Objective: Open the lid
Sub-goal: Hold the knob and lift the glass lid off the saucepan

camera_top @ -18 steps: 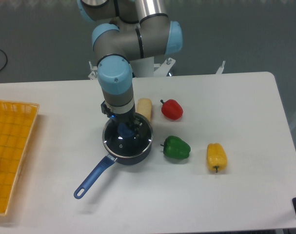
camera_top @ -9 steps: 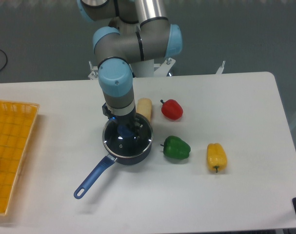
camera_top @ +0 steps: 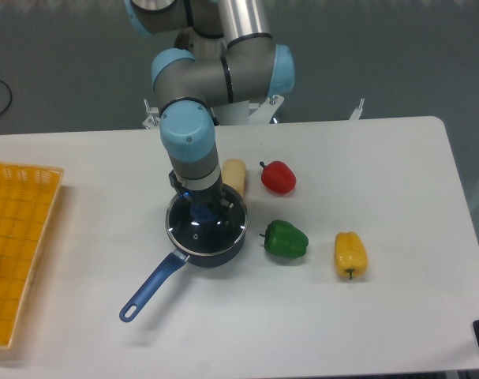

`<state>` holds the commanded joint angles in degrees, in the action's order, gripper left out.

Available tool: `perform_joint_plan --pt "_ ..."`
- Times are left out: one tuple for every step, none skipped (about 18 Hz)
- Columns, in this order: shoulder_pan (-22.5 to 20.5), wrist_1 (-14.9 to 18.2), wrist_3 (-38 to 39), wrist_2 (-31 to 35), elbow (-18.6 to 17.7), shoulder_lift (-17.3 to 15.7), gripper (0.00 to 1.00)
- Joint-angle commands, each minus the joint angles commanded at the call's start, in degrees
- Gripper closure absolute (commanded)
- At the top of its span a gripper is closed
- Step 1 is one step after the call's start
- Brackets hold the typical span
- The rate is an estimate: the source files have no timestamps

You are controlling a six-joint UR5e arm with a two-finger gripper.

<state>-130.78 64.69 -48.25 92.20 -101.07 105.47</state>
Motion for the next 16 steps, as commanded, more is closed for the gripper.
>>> perform_joint_plan --pt "-0.1 0.0 0.0 -0.1 0.0 0.0 0.0" --pt "0.0 0.0 0.0 -0.1 0.0 0.0 0.0" --pt "0.0 0.0 0.0 -0.1 -0.1 -0.1 0.0" --pt "0.0 0.0 0.0 -0.1 -0.1 -0.1 0.0" --pt "0.0 0.0 0.0 -0.1 -0.1 0.0 0.04" --pt "0.1 0.0 -0.1 -0.1 -0.2 0.0 0.05" --pt "0.3 0.0 0.0 0.0 -0.2 0.0 0.05" --pt "0.4 0.0 0.0 0.1 -0.3 0.1 0.05" --pt "0.4 0.0 0.0 0.0 -0.4 0.1 0.06" --pt "0.4 0.0 0.0 0.0 -0.4 0.1 0.07" --pt "0.4 0.0 0.0 0.1 -0.4 0.1 0.07" --pt "0.4 0.0 0.0 0.1 -0.4 0.2 0.08" --pt "0.4 0.0 0.0 0.1 -0.4 0.2 0.11" --pt "0.4 0.0 0.0 0.1 -0.4 0.2 0.11" --pt "0.4 0.0 0.0 0.1 -0.4 0.3 0.11" --pt "0.4 0.0 0.0 0.1 -0.4 0.4 0.12"
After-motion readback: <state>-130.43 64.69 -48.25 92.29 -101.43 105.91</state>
